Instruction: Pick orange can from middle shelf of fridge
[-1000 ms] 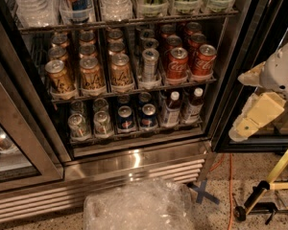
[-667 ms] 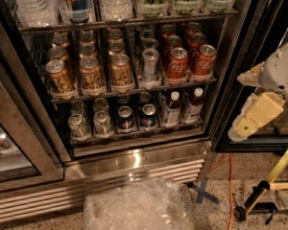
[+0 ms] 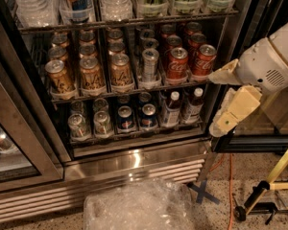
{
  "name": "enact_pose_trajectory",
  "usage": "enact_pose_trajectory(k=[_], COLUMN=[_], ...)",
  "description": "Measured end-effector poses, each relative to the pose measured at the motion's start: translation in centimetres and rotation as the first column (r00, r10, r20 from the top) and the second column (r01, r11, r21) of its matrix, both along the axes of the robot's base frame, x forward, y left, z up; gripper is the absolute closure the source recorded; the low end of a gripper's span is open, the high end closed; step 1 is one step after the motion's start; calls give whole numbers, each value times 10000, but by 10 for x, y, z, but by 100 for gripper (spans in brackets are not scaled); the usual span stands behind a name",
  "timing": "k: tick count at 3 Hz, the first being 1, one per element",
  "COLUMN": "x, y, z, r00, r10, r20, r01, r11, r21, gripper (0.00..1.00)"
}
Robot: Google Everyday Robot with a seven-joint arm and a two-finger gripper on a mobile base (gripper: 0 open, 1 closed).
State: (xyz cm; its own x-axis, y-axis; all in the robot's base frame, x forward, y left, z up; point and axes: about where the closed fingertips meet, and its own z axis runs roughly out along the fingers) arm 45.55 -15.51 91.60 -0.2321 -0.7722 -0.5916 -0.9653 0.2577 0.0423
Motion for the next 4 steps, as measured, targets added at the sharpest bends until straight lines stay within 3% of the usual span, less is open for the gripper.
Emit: enact_pose_trajectory(k=[1,2,4], x=[-2,-3,-4], y=[44,69,87], z=[8,14,17], r00=[9945,9863,9787], r10=[1036,1636,2045], r20=[-141,-190,-210], r01=[-1030,-1622,-2023], r11=[9939,9849,9763], r21=[388,609,763], gripper=[0,0,0])
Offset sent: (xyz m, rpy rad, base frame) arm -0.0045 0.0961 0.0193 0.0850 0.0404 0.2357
